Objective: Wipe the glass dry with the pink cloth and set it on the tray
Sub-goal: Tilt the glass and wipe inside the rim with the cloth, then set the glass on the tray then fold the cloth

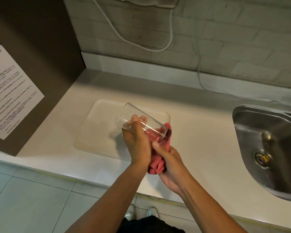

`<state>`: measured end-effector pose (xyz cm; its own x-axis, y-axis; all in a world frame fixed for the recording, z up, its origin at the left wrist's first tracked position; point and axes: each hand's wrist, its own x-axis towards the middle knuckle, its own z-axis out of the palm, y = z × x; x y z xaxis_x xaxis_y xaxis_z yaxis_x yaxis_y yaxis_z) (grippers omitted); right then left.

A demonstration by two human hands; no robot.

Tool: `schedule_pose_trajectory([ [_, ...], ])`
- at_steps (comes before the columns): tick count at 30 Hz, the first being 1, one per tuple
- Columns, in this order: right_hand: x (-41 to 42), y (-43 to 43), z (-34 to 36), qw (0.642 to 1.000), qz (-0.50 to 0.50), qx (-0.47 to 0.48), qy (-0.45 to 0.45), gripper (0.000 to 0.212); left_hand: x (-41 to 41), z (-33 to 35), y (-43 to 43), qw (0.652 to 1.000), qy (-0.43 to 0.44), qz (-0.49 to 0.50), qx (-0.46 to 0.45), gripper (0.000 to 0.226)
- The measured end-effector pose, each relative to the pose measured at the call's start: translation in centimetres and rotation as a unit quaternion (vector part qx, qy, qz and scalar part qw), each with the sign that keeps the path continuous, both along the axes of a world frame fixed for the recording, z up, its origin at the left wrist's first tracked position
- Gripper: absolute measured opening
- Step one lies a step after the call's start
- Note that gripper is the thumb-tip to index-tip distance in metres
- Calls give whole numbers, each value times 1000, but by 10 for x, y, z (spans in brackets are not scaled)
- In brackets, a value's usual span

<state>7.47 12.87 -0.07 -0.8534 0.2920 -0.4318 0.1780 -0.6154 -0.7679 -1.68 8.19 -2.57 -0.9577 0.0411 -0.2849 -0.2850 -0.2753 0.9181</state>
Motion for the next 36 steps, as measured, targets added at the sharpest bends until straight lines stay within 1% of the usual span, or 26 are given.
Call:
schedule_pose_trajectory([
  [2, 3, 1, -4, 998, 7, -67, 12, 37, 1, 0, -2, 999, 44, 2, -11, 53],
  [4, 5, 5, -6, 991, 21, -133, 28, 35, 1, 5, -4, 996, 89, -1, -18, 59],
  [6, 5, 7, -7, 984, 33, -174, 30, 39, -1, 4, -4, 992, 127, -5, -25, 51],
  [9, 7, 13, -9, 978, 52, -201, 16, 49, -5, 4, -6, 984, 171, -22, -53, 49],
  [12, 22, 23, -12, 977, 96, -187, -16, 58, -17, 6, -12, 971, 216, -35, -93, 50],
  [14, 35, 31, -14, 975, 100, -195, -36, 59, -30, 5, -17, 951, 259, -49, -160, 54],
  [16, 43, 40, -14, 975, 88, -202, -34, 65, -43, -2, -21, 923, 290, -75, -241, 66],
  [18, 46, 47, -13, 975, 56, -210, -35, 68, -53, -11, -24, 907, 290, -100, -290, 76],
  [19, 46, 50, -13, 977, 40, -205, -39, 67, -56, -15, -26, 904, 284, -110, -299, 79],
  [21, 47, 53, -10, 980, 20, -189, -51, 67, -59, -25, -29, 905, 273, -128, -299, 83],
  [23, 47, 55, -9, 978, -2, -200, -58, 69, -61, -34, -31, 905, 262, -135, -308, 88],
  [24, 47, 56, -8, 976, -15, -210, -56, 65, -61, -38, -32, 905, 255, -135, -312, 90],
  [26, 47, 57, -8, 977, -38, -206, -47, 43, -62, -46, -33, 909, 241, -134, -312, 89],
  [27, 47, 58, -8, 979, -43, -194, -44, 34, -61, -50, -34, 912, 234, -135, -309, 87],
  [28, 47, 59, -10, 982, -44, -177, -43, 33, -61, -54, -35, 914, 229, -136, -306, 84],
  [30, 48, 61, -11, 990, -32, -132, -38, 37, -62, -59, -37, 916, 225, -135, -303, 82],
  [33, 49, 65, -10, 997, -25, -55, -37, 32, -64, -63, -39, 918, 212, -139, -306, 79],
  [36, 51, 69, -11, 999, -24, -14, -15, 36, -65, -64, -42, 912, 206, -156, -317, 74],
])
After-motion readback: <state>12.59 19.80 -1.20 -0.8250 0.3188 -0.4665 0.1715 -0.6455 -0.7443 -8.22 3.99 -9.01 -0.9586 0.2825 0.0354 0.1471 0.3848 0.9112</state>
